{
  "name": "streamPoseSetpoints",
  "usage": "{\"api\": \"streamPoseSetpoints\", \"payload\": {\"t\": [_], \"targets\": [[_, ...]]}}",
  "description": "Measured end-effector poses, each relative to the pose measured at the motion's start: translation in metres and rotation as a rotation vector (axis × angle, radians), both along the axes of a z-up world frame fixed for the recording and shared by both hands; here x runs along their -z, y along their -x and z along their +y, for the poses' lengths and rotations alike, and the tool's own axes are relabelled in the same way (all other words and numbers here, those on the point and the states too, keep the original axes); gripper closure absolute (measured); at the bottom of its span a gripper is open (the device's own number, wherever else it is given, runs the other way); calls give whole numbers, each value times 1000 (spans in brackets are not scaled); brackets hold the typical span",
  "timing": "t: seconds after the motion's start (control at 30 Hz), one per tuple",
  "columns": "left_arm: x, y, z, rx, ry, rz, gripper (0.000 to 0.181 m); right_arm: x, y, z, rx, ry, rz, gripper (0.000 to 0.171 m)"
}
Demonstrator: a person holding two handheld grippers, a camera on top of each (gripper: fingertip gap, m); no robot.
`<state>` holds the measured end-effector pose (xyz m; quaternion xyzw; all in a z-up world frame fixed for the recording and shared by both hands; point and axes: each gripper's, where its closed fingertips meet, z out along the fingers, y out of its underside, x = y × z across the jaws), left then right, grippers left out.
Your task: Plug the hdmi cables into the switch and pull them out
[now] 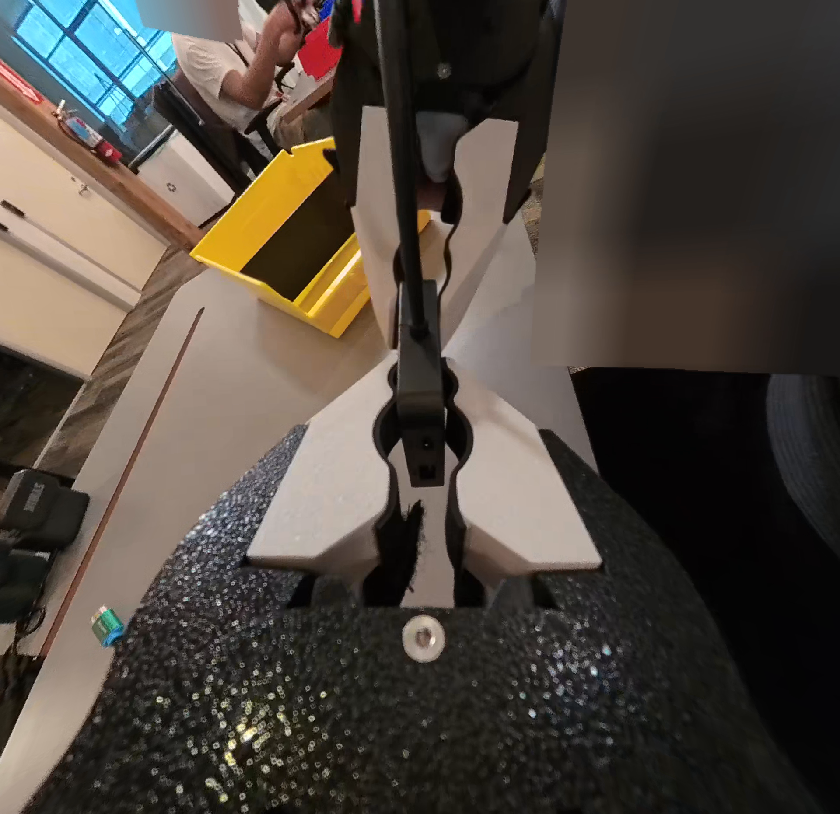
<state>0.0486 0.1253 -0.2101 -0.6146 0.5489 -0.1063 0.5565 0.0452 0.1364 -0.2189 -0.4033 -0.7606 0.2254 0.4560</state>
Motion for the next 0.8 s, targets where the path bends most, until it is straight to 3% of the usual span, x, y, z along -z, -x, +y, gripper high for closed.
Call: {"api": "streamPoseSetpoints", "payload": {"t": [0.37,0.43,0.5,0.53,0.6,0.63,0.8], "targets": [[-1,-7,-22,123,111,-2,170,0,-11,-31,-172,148,-42,161],[-3,-3,-14,75,68,6,170,-3,-9,-21,-117,78,-26,162],[5,48,10,-180,-4,164,170,3,-31,32,136,-110,-121,162],[3,74,9,-254,19,139,170,-2,-53,54,231,-105,-115,162],[-37,79,-7,-215,23,-134,171,-42,-68,41,136,123,111,162],[-51,85,-6,-258,-16,-167,171,-53,-71,39,135,119,140,162],[-56,80,16,-404,-6,-189,170,-42,-87,48,245,91,21,161]]}}
